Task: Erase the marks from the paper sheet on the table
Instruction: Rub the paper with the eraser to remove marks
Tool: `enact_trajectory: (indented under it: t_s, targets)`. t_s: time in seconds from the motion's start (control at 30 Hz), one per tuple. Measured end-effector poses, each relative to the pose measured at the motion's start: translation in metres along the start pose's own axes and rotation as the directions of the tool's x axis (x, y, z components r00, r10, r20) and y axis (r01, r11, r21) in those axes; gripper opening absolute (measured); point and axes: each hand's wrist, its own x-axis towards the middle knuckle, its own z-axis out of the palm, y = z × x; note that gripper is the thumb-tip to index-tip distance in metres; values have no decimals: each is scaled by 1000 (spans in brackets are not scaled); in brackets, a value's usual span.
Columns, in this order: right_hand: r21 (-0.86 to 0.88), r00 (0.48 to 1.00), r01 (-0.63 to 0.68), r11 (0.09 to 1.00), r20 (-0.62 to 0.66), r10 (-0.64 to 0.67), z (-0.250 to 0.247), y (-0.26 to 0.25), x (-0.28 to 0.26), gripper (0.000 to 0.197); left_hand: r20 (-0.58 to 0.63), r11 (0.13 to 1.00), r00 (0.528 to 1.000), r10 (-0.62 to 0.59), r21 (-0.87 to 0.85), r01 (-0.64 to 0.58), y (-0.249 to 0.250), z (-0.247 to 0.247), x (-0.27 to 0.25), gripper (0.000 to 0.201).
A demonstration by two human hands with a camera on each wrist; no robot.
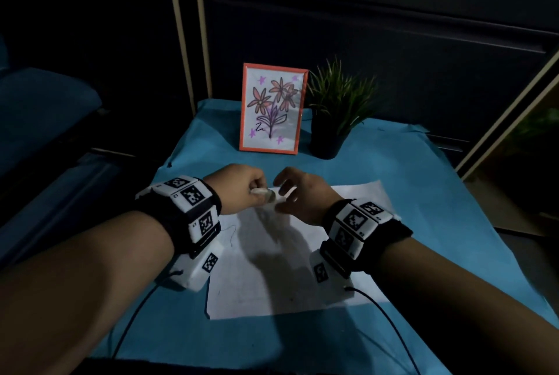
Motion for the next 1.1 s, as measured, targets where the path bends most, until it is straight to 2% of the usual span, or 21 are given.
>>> enact_trajectory:
  t_s: [0.07,0.13,0.23,0.4,0.6,0.8,0.97,1.1]
  targets:
    - [-213,993,-45,976,94,66,-2,10,5,49,5,998,1000,-30,51,29,-6,1,7,17]
    - [-331,977,-91,939,153,149,-2,20,7,62,20,995,998,-52,90,50,-10,4,13,19]
    - [-369,958,-119,922,201,204,1,29,6,76,16,991,999,-45,130,43,-11,8,23,17]
    - [-382,956,-69,922,240,171,6,38,7,89,55,953,998,27,300,-42,-10,15,38,13]
    - [-392,946,-40,919,281,161,6,39,5,84,182,901,979,95,401,-162,-12,15,31,17]
    - [-415,940,-32,909,297,168,4,36,4,85,94,888,990,102,440,-133,-10,18,33,24]
    - [-427,930,-34,903,317,185,2,31,0,85,222,887,970,99,422,-187,-9,14,26,18]
    - [-431,922,-32,902,335,192,-1,25,-4,82,116,867,988,105,476,-148,-8,17,33,22]
